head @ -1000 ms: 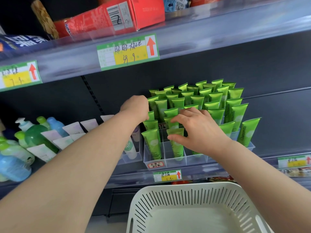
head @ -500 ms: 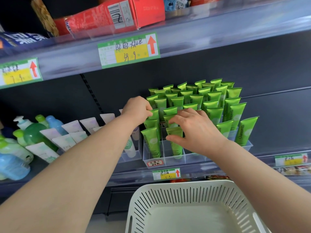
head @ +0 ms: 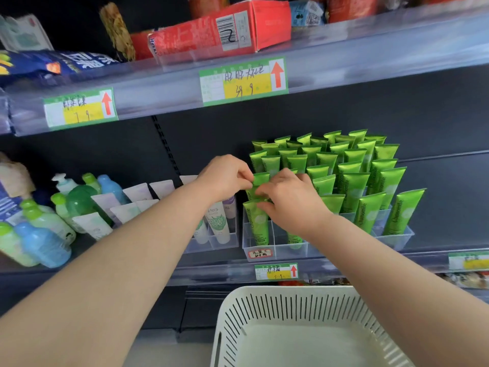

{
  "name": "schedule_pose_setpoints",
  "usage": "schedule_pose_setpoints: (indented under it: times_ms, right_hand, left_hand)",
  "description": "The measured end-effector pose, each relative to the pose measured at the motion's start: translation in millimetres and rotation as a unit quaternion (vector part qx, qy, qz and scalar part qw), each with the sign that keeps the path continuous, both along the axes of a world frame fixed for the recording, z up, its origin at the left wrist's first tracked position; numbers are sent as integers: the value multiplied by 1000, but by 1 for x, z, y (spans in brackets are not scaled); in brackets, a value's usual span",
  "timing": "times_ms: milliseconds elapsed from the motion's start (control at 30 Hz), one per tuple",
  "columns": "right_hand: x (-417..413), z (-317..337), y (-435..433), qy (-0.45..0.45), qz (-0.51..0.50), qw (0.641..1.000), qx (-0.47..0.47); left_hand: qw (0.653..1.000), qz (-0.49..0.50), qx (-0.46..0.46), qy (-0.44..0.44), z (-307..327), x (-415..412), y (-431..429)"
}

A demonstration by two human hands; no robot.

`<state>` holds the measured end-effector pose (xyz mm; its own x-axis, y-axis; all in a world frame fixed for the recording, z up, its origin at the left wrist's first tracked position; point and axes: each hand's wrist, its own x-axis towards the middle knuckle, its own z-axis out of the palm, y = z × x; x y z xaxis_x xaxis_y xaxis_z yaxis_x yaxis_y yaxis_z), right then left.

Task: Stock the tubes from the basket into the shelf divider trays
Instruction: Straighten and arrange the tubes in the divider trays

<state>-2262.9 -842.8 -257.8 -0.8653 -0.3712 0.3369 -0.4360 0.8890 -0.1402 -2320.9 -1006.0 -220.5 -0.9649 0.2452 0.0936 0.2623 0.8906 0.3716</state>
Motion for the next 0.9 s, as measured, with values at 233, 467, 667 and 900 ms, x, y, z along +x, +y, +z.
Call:
schedule_pose_setpoints:
  times_ms: [233, 467, 667, 900]
  right_hand:
    - [-4, -1, 1, 4, -20, 1000, 17]
    - [2, 0, 4, -1, -12, 999, 35]
    - [7, 6, 4, -8, -3, 999, 31]
    - [22, 10, 18, 78, -7, 997, -17]
  left_hand:
    - [1000, -11, -24, 15, -9, 3, 3]
    - [1000, -5, -5, 28, -12, 9, 10]
    - [999, 29, 33, 7, -13, 10, 3]
    - [998, 32, 46, 18, -8, 17, -2]
